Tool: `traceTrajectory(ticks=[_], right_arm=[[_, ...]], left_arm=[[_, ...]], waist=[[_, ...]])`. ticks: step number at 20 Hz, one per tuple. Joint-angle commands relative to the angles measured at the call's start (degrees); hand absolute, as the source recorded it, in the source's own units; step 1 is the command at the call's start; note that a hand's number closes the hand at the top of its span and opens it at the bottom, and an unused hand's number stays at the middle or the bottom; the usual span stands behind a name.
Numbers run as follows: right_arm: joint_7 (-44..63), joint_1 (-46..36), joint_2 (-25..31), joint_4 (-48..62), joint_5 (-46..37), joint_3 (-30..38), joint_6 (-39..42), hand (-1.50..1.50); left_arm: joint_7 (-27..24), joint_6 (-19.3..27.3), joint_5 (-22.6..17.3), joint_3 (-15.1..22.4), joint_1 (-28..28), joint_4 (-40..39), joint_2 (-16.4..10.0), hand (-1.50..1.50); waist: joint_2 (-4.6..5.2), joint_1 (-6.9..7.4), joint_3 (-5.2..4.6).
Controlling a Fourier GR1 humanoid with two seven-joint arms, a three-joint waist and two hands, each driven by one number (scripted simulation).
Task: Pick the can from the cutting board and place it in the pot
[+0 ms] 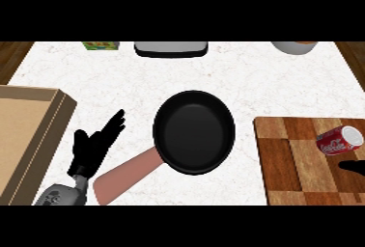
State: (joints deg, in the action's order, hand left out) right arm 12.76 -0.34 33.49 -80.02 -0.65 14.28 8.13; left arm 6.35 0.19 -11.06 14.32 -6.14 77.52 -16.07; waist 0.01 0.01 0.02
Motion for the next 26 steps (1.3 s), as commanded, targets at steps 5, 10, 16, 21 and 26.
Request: traceTrajectory(ticks=[5, 10, 16, 21, 26], right_arm=[[-8.8, 3.3, -4.7, 2.0, 4.4, 3.5, 4.9, -1.50], [-13.1, -0.3, -7.2, 7.8, 8.6, 5.6, 7.7, -1.50], [-16.3, -4.1, -8.8, 16.4, 8.8, 7.0, 8.1, -1.50], [-21.4, -8.7, -10.3, 27.3, 8.0, 6.5, 9.7, -1.50], [-29.9, -9.3, -9.6, 29.2, -1.5, 1.3, 6.6, 1.50]], left_arm=[[0.0, 0.8, 3.5, -0.7, -1.9, -3.2, 3.7, 0.00], [2.6, -1.3, 2.3, -2.0, 1.0, 2.9, 1.8, 0.00], [-3.2, -5.1, 3.6, -4.5, 3.4, -0.9, 1.9, 0.00], [1.7, -4.9, 4.2, -5.0, 2.7, 1.8, 2.6, 0.00], [1.6, -4.6, 5.6, -5.6, 0.3, 0.2, 4.3, 0.00]], waist=[[-0.01, -0.44, -0.02], [-0.08, 0.06, 0.00], [0.00, 0.15, -0.01], [0.06, 0.61, 0.04], [0.21, 0.55, 0.05]])
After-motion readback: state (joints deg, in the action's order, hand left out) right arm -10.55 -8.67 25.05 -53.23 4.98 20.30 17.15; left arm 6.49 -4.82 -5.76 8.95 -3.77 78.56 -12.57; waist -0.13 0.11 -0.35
